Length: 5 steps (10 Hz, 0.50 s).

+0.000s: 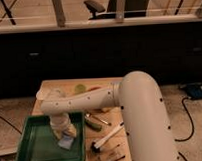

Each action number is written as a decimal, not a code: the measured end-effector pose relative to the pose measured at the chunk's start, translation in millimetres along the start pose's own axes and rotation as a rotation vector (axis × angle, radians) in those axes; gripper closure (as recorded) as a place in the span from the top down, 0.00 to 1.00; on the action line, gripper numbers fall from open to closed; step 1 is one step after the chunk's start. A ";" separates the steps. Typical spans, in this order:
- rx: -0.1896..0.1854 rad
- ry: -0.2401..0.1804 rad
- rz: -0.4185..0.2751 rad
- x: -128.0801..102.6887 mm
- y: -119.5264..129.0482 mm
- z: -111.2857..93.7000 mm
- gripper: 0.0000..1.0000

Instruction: Wipe tray with sponge

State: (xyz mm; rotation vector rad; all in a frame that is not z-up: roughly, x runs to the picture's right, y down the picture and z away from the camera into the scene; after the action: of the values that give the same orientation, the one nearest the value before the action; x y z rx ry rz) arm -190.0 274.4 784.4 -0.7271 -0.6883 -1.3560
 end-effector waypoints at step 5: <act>0.001 0.011 0.038 8.4 0.2 -2.0 0.00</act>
State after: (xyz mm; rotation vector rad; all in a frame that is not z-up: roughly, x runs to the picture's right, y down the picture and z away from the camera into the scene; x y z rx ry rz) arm -189.0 267.8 789.8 -0.7276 -0.6637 -1.3242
